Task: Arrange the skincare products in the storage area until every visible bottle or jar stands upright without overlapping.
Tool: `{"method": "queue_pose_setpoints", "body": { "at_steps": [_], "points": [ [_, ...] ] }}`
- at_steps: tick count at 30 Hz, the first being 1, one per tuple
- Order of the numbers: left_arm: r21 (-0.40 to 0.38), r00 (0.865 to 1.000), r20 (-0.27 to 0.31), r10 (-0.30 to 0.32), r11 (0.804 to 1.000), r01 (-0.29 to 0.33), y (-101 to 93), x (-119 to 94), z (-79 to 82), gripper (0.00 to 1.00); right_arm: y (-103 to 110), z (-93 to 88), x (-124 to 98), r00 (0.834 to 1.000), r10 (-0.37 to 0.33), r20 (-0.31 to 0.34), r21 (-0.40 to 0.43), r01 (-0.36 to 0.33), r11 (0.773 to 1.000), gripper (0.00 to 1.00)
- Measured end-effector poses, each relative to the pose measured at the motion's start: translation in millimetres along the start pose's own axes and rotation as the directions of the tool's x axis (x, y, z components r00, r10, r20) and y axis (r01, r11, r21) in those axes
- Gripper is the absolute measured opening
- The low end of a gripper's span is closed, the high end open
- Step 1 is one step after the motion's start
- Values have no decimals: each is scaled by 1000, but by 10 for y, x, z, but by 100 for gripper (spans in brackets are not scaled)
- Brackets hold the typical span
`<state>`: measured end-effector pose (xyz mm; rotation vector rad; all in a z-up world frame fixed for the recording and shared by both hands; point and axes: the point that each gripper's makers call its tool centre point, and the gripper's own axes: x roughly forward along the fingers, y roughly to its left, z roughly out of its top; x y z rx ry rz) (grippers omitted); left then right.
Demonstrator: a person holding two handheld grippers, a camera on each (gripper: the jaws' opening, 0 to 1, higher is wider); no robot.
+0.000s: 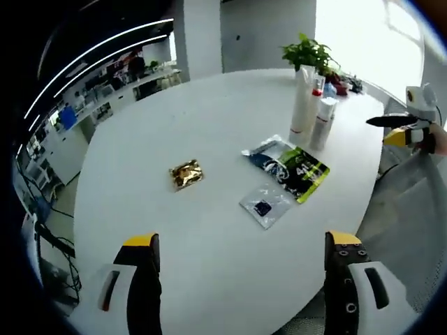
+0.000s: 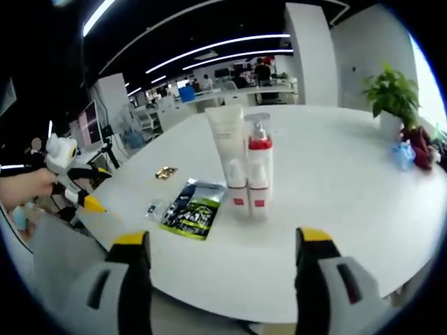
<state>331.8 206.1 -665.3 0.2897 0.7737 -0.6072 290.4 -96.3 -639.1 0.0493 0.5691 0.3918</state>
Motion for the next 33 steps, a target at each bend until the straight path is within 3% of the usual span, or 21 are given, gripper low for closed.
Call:
{"method": "queue_pose_setpoints", "body": {
  "at_steps": [8, 12, 25, 33],
  "points": [
    [84, 998, -57, -22, 996, 27, 242, 177, 118, 96, -12, -16, 7, 1000, -7, -11, -1, 7, 1000, 86],
    [144, 993, -111, -34, 988, 50, 330, 269, 121, 95, -23, -28, 11, 1000, -12, -17, 2, 12, 1000, 85],
    [102, 988, -143, -62, 992, 77, 499, 609, 264, 93, -79, -39, 11, 999, -41, -23, 23, 42, 999, 84],
    [37, 987, -152, -57, 997, 63, 558, 820, 337, 91, -113, -46, 9, 998, -58, -28, 34, 59, 998, 84]
  ]
}}
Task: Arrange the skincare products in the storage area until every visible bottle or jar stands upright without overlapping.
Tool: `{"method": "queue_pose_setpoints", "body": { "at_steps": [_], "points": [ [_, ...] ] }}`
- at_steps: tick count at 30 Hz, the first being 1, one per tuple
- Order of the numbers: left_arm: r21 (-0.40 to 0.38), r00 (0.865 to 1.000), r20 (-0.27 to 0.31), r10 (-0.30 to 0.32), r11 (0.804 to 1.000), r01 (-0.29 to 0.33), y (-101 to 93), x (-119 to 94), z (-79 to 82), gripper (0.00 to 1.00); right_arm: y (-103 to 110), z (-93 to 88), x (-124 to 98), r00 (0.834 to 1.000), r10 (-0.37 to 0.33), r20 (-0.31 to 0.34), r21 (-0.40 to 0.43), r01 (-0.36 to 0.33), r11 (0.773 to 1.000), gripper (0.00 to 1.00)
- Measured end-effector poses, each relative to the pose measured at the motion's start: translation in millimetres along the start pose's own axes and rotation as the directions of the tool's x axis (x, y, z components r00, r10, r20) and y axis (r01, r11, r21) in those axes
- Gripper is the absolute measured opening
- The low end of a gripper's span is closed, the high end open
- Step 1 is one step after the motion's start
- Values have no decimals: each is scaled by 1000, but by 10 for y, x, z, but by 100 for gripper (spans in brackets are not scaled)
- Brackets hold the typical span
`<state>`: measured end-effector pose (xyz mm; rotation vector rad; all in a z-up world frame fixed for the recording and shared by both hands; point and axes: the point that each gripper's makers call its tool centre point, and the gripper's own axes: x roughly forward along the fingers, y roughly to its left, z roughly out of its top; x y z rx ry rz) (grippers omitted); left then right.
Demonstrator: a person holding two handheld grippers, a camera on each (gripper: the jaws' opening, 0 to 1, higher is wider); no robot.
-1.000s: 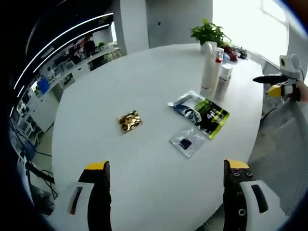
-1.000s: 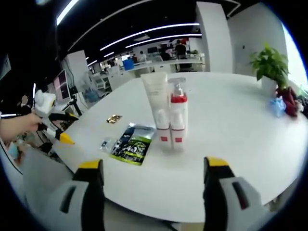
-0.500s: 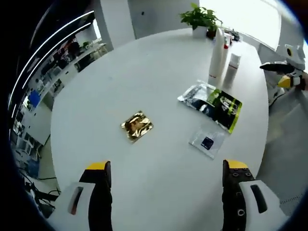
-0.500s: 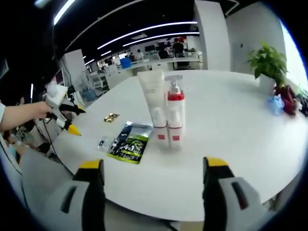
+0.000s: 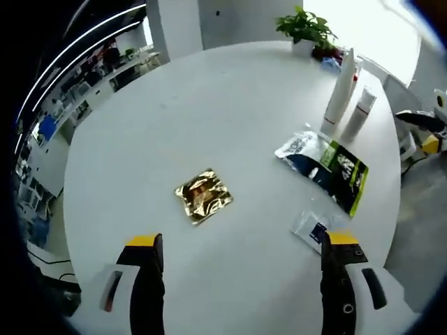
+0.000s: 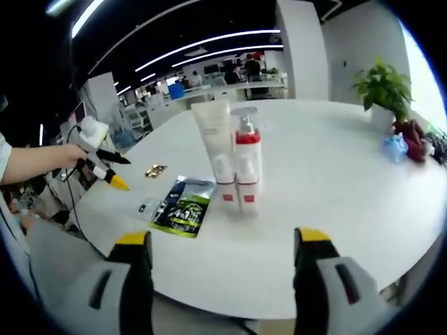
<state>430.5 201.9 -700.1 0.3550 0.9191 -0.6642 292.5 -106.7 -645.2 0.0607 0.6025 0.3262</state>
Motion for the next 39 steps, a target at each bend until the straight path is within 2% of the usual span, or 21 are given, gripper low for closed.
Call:
{"method": "queue_pose_setpoints", "body": {
  "at_steps": [8, 16, 22, 34, 39],
  "points": [
    [-110, 999, -5, 50, 993, -50, 148, 170, 64, 89, -35, -3, -4, 1000, -15, 0, 19, 15, 1000, 84],
    [-220, 995, -4, 99, 971, -98, 279, 348, 139, 88, -53, -5, -4, 1000, -24, 0, 19, 24, 1000, 84],
    [-266, 991, -1, 130, 956, -126, 314, 456, 210, 85, -70, 2, -7, 1000, -31, 3, 32, 30, 999, 83],
    [-355, 979, -37, 201, 913, -201, 475, 624, 240, 67, -96, 9, -11, 999, -42, 9, 40, 41, 998, 83],
    [-400, 975, -53, 217, 890, -220, 506, 681, 233, 64, -98, 6, -12, 999, -44, 9, 38, 44, 998, 83]
  ]
}}
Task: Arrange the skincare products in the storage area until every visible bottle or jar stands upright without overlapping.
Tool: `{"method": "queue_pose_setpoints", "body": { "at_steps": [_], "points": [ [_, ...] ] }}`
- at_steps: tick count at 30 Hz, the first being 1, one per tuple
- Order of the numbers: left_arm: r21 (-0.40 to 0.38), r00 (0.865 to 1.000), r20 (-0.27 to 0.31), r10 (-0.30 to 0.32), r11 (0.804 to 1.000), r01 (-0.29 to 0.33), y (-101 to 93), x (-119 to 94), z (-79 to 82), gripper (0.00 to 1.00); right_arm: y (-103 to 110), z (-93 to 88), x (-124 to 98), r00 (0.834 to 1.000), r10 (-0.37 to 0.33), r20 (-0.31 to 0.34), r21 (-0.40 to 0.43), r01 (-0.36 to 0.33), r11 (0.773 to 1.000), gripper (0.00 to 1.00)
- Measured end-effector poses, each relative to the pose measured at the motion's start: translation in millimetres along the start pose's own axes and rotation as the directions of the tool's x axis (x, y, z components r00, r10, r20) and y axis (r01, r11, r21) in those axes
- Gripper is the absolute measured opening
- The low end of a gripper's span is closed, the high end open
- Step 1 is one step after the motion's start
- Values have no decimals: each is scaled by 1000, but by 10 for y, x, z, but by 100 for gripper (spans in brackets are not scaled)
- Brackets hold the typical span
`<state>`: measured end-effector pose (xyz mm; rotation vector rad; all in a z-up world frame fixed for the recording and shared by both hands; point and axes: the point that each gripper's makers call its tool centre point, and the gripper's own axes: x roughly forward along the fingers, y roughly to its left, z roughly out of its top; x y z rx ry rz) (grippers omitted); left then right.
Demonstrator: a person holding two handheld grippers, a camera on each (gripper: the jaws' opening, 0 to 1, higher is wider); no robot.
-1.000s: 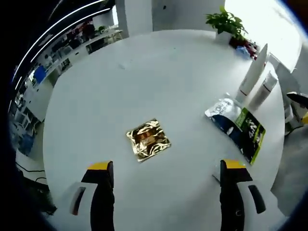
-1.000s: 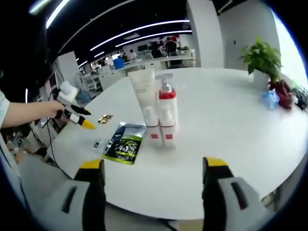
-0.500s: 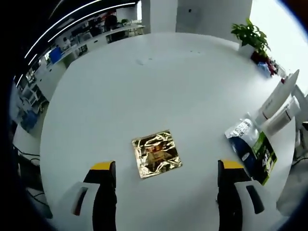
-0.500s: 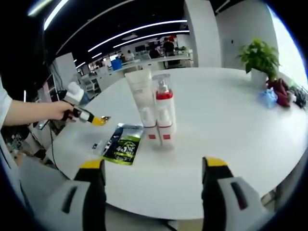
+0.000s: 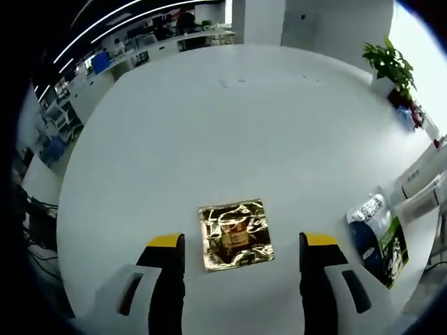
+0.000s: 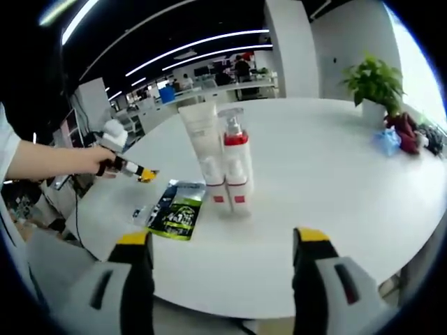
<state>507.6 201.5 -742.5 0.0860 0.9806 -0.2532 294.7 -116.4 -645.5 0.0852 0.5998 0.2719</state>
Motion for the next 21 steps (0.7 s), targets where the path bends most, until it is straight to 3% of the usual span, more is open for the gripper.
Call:
{"method": "queue_pose_setpoints", "body": {
  "at_steps": [13, 17, 21],
  "points": [
    [-12, 999, 2, 46, 999, -46, 44, 44, -2, 53, 1, -9, 7, 1000, 2, -5, 0, -2, 1000, 81],
    [-12, 999, 12, 44, 999, -44, 28, 41, 9, 37, 9, -11, 11, 1000, 3, -7, -3, -4, 1000, 81],
    [-23, 999, 12, 42, 999, -42, 6, 36, 16, 36, 6, -6, 9, 1000, 2, -4, 0, -2, 1000, 81]
  ]
}}
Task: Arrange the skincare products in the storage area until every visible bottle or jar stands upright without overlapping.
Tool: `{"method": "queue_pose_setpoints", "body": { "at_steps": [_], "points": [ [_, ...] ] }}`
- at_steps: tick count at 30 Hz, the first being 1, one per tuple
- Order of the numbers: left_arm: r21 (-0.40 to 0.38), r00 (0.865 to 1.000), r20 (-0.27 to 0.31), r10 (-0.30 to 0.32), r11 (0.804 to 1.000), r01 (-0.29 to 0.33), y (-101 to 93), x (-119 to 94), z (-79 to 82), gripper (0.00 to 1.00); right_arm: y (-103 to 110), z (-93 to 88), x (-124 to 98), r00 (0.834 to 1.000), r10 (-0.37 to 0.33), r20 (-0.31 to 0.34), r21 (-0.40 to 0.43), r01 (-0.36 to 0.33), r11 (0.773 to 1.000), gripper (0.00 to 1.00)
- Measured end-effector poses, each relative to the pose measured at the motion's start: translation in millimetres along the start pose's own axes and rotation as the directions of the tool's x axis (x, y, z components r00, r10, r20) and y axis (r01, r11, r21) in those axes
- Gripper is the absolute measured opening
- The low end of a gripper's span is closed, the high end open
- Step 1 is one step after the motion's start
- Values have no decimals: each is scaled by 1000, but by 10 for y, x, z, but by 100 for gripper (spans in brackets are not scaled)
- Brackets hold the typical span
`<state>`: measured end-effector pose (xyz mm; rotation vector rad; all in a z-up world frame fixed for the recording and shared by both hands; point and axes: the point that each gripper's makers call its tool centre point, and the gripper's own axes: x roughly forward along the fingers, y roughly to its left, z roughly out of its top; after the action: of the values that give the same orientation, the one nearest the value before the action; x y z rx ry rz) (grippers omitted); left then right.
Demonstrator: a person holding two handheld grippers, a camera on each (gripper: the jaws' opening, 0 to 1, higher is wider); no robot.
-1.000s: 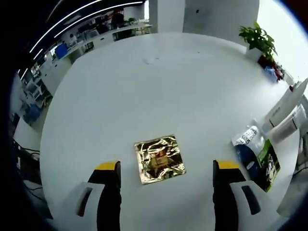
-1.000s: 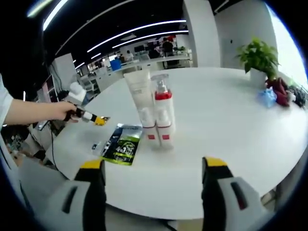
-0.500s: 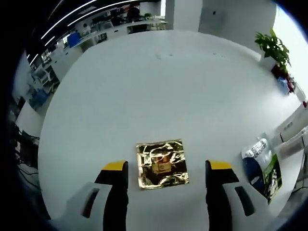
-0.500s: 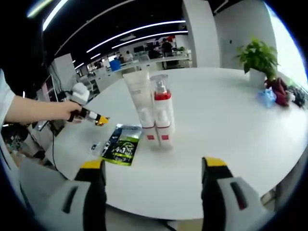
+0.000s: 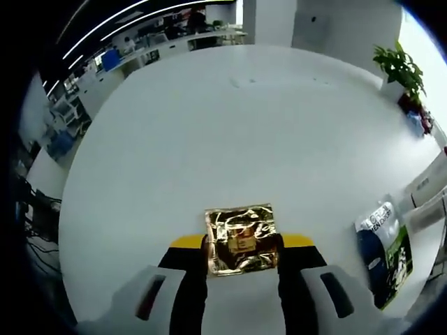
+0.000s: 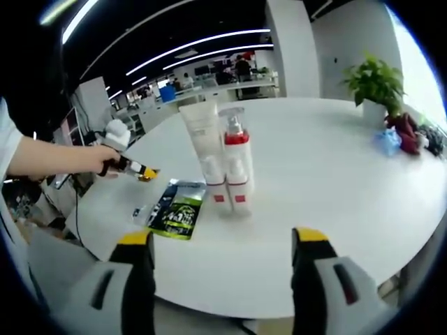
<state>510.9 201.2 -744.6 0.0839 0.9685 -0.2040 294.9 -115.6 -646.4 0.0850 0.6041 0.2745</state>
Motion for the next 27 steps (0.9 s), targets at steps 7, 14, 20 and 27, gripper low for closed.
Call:
{"method": "queue_pose_setpoints", "body": {
  "at_steps": [7, 14, 20, 27],
  "points": [
    [-51, 1000, -1, 3, 999, -3, -22, -55, 5, 35, 2, 0, 4, 1000, 1, -1, -4, -1, 1000, 80],
    [-49, 1000, -4, 30, 998, -31, -42, -187, 13, 36, 7, 5, 3, 1000, 4, 3, -4, -4, 1000, 80],
    [-86, 999, 17, 45, 995, -43, -137, -313, -33, 36, 15, 11, -4, 1000, 6, 6, -3, -6, 1000, 80],
    [-128, 999, 30, 19, 992, -15, -371, -387, -160, 36, 18, 17, -6, 1000, 9, 9, -2, -9, 1000, 80]
  ]
}}
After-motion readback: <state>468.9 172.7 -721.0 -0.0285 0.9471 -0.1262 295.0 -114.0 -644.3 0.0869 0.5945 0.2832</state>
